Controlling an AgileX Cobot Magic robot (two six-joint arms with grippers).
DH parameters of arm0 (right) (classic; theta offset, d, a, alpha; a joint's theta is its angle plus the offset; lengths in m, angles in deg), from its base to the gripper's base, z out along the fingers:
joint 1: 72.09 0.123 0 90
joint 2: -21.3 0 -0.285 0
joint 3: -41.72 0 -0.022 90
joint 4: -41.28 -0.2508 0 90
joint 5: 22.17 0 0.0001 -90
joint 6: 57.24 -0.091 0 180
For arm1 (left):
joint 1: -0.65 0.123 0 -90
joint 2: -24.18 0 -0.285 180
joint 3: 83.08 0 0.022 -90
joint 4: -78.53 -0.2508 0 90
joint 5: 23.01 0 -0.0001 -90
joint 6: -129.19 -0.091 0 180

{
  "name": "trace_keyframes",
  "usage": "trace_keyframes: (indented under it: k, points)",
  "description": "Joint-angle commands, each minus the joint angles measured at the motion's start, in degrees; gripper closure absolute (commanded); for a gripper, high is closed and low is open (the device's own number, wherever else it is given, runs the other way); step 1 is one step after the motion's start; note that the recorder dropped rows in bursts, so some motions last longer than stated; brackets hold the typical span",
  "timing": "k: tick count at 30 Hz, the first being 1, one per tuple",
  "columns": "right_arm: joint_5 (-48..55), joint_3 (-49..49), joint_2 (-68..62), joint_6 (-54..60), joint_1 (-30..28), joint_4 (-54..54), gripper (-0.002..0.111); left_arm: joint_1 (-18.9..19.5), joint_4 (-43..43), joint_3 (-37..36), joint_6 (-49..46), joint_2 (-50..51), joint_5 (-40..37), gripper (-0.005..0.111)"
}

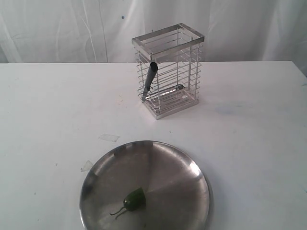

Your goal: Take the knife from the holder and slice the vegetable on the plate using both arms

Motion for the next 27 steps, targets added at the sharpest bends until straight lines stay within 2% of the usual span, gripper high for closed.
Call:
trace_keyframes:
  k: [1,3,4,6,8,16,27]
  points:
    - [17.24,13.85,-18.97,22.66,3.61,-12.00,0.106,0.28,0.23,-0.37,0.00,-0.29,0.15,0.091]
    - [18.49,19.75,-30.52,24.94,5.28,-13.72,0.091,0.28,0.23,-0.37,0.00,-0.29,0.15,0.091]
    - [17.69,22.63,-35.79,27.01,6.49,-14.83,0.077,0.28,0.23,-0.37,0.00,-0.29,0.15,0.091]
    - [16.47,25.98,-43.22,27.71,8.18,-15.97,0.058,0.28,0.23,-0.37,0.00,-0.29,0.15,0.091]
    - [16.24,29.04,-49.29,28.70,9.77,-16.07,0.048,0.28,0.23,-0.37,0.00,-0.29,0.15,0.091]
    - [10.02,39.63,-69.52,28.82,17.11,-12.44,0.052,0.28,0.23,-0.37,0.00,-0.29,0.15,0.091]
    - [9.26,50.99,-84.35,26.97,18.15,-8.85,0.052,0.28,0.23,-0.37,0.00,-0.29,0.15,0.091]
